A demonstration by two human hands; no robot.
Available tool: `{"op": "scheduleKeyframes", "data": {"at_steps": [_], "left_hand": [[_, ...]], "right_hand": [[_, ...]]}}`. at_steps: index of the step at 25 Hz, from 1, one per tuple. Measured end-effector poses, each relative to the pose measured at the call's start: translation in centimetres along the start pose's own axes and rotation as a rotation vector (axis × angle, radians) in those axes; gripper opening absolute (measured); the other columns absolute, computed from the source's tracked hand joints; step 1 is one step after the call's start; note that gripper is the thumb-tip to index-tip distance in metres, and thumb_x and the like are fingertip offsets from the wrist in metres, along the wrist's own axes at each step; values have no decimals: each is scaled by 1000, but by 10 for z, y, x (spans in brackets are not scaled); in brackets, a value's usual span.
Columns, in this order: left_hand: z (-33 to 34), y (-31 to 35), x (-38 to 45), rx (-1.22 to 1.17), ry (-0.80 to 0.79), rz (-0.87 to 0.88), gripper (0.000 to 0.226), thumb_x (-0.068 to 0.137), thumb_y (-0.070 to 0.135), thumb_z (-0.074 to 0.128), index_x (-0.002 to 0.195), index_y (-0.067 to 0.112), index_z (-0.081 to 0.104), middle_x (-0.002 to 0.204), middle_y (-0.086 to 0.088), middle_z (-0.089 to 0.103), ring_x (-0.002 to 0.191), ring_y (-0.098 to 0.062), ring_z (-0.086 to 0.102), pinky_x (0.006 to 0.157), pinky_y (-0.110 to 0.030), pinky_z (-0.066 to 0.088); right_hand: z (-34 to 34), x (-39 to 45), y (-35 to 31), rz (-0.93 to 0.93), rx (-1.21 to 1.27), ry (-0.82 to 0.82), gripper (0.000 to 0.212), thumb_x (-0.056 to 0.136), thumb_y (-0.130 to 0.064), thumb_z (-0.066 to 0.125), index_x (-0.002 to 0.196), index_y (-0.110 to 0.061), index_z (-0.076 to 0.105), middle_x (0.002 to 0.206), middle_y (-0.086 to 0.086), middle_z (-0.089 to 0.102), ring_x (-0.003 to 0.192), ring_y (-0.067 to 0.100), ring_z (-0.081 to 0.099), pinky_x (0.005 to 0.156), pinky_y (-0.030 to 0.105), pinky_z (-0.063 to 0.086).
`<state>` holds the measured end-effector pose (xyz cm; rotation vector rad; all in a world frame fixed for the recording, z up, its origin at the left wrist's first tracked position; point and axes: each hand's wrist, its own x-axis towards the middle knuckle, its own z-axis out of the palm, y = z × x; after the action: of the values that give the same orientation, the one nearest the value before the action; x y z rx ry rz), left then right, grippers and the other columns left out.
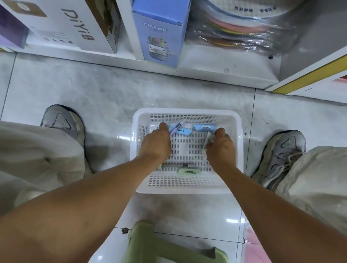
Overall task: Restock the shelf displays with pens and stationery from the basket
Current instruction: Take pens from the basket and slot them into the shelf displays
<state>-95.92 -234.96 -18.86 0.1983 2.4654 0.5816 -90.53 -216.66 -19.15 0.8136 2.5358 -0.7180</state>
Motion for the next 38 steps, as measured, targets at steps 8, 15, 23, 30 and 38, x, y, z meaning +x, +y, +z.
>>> {"op": "scheduleKeyframes", "data": {"at_steps": [8, 15, 23, 30, 38], "left_hand": [[15, -6, 0, 95, -8, -247, 10, 95, 7, 52, 105, 9, 52, 80, -1, 52, 69, -20, 52, 59, -33, 44], [-3, 0, 7, -289, -276, -247, 22, 89, 25, 69, 86, 10, 54, 75, -1, 56, 59, -11, 55, 35, -15, 36], [-98, 55, -26, -769, -359, 52, 15, 84, 12, 74, 71, 7, 67, 60, -13, 68, 45, -17, 56, 43, -23, 42], [-237, 131, -75, -709, -300, 345, 13, 85, 11, 74, 76, 7, 66, 62, -12, 65, 46, -19, 56, 46, -27, 43], [-384, 156, -124, -729, 105, 319, 17, 88, 9, 70, 74, 5, 61, 54, -8, 64, 39, -15, 54, 40, -21, 42]], "right_hand": [[27, -4, -14, -30, -52, -90, 33, 90, 0, 60, 118, -8, 46, 93, 4, 54, 79, 22, 56, 64, 30, 42], [-6, 8, -17, 17, 134, -423, 21, 81, -11, 81, 69, -6, 64, 68, 8, 67, 68, 20, 70, 54, 20, 53], [-147, -13, -63, -167, 581, -547, 27, 82, 1, 78, 105, 4, 65, 94, 21, 75, 86, 30, 74, 71, 34, 61], [-268, -65, -128, -430, 725, -484, 39, 85, 5, 71, 122, 12, 59, 105, 27, 68, 87, 27, 66, 69, 28, 55], [-359, -118, -202, -719, 633, -290, 19, 79, 9, 77, 97, 5, 72, 87, 22, 75, 80, 24, 75, 70, 25, 59]]}}
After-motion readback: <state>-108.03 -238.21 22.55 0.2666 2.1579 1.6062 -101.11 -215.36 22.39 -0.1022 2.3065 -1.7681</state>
